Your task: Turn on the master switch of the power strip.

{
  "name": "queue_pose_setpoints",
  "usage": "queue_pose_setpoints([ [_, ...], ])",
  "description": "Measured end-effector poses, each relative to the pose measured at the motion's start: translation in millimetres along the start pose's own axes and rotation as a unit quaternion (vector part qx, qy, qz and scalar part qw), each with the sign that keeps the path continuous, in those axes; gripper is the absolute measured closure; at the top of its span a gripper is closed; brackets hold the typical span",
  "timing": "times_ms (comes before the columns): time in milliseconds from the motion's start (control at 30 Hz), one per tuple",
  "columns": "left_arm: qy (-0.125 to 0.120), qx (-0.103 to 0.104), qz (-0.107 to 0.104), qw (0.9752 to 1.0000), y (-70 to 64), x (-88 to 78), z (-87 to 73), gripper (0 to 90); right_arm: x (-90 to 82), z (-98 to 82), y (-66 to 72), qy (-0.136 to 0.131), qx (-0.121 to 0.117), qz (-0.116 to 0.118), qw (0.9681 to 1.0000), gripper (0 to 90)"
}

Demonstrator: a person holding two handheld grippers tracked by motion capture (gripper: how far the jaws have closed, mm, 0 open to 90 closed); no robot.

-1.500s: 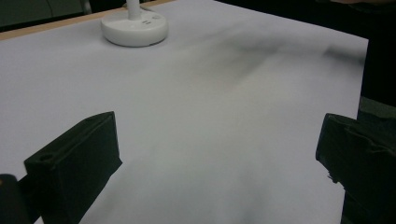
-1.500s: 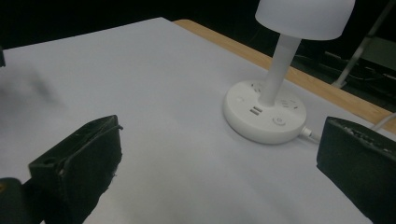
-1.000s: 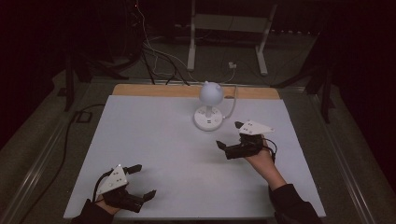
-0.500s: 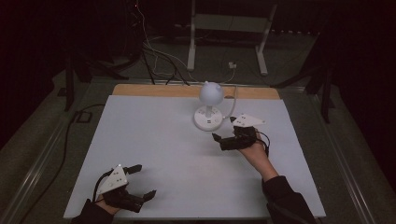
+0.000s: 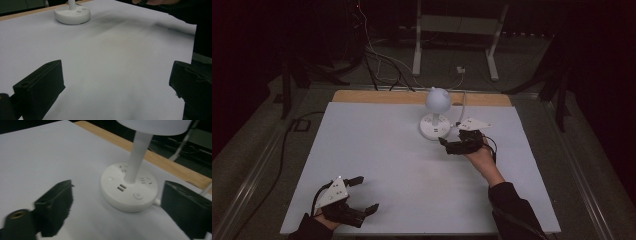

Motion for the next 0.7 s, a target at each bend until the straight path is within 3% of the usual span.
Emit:
queue_pose_setpoints([
  [200,0.001,0.0,-0.001,1.0,-0.4,0.4,-0.1,0.2,6.0,0.6,-4.0,0.003,0.007,-0.006,0.9999,16.9],
  [433,-0.001,0.0,-0.002,1.0,-0.9,0.6,0.4,0.2,16.5,-1.4,-14.6,0.014,0.013,-0.02,0.9996,34.6],
  [700,0.0,-0.001,-0.001,1.0,-0.5,0.9,-0.2,0.2,27.8,-5.7,-18.4,0.024,0.013,-0.027,0.9993,44.2],
])
Point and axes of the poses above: each handheld gripper's, and its own axes: x roughly forward along the jaws, z roughly out of its top, y roughly to its left, the point moved 6 cm from there along x, roughly forward along the jaws
